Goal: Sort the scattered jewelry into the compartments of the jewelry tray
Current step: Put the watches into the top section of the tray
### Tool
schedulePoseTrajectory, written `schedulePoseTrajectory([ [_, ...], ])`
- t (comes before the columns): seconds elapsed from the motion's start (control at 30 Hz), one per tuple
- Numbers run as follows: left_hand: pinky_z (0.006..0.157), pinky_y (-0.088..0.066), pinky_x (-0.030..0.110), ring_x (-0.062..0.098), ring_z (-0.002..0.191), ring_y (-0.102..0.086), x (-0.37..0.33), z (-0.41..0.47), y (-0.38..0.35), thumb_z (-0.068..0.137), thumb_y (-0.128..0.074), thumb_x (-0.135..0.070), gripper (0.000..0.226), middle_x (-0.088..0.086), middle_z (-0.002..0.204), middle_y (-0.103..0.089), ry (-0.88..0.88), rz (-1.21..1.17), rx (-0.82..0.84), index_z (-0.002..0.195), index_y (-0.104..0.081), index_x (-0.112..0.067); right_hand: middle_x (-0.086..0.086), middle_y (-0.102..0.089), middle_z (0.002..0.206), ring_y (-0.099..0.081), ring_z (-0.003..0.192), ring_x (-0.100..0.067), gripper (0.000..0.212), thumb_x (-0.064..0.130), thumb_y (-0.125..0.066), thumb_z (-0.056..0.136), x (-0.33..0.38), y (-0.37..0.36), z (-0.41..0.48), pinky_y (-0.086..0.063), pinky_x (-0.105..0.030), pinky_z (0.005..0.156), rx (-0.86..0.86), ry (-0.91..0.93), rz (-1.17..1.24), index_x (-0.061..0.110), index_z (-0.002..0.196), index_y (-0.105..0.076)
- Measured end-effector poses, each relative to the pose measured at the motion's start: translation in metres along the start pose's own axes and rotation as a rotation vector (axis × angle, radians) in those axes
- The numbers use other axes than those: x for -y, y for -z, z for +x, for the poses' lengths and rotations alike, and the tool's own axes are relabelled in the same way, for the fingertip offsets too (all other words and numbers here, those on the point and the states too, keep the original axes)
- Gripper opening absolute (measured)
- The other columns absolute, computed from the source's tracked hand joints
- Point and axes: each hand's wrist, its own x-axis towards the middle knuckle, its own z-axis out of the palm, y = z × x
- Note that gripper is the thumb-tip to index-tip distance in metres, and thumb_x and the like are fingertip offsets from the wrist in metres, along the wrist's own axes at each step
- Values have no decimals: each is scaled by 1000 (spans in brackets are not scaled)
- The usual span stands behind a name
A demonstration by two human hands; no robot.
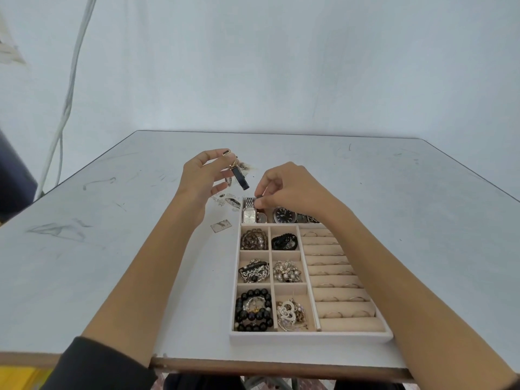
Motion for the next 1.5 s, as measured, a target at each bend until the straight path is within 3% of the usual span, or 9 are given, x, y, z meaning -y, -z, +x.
schedulePoseTrajectory([
  [0.1,84,-50,29,11,88,-66,0,0,-1,87,-67,-25,21,0,101,-72,3,2,-1,107,-63,-18,-6,-73,73,-69,78,-24,11,21,-75,78,-1,0,1,-56,-41,79,-70,-10,-18,10,79,-73],
  [0.37,84,-50,30,13,90,-65,0,0,-1,87,-67,-24,21,1,103,-71,9,9,-11,107,-63,-18,0,-71,72,-68,78,-17,9,23,-76,79,-3,-4,2,-55,-36,81,-68,-13,-51,14,82,-76],
  [0.57,83,-50,29,13,91,-66,0,0,0,87,-67,-24,22,2,104,-71,9,13,-5,107,-63,-18,7,-66,68,-51,58,0,9,22,-79,74,-1,1,-1,-37,-20,56,-2,18,-95,19,82,-75],
  [0.83,86,-50,31,12,88,-66,0,1,-1,86,-68,-24,21,0,101,-71,20,14,-4,106,-63,-19,4,-69,70,-67,76,-15,15,14,-80,70,1,-2,0,-52,-32,75,12,-20,-126,17,81,-71],
  [0.97,85,-50,30,11,87,-65,1,1,-1,87,-68,-24,21,0,102,-71,17,18,6,107,-63,-19,6,-69,64,-64,68,-9,12,11,-78,72,1,-4,1,-52,-30,75,-4,-44,-63,18,79,-72],
  [1.2,84,-50,30,11,86,-65,1,1,-1,87,-68,-25,24,0,103,-70,16,35,20,110,-63,-18,9,-66,65,-64,72,-10,13,15,-80,71,0,-11,3,-54,-35,79,-39,-36,-94,23,77,-71],
  [1.3,85,-50,30,10,86,-66,2,1,-1,87,-68,-25,24,0,103,-71,10,42,23,109,-63,-18,6,-67,70,-64,76,-14,13,17,-79,72,-1,-12,4,-54,-34,76,-48,-22,-98,21,79,-70],
  [1.5,84,-51,28,8,82,-68,2,0,-2,86,-68,-26,23,-2,98,-72,0,31,31,107,-64,-18,-3,-71,76,-62,66,-11,21,16,-81,71,-4,-2,1,-50,-29,71,-17,-9,50,10,88,-71],
])
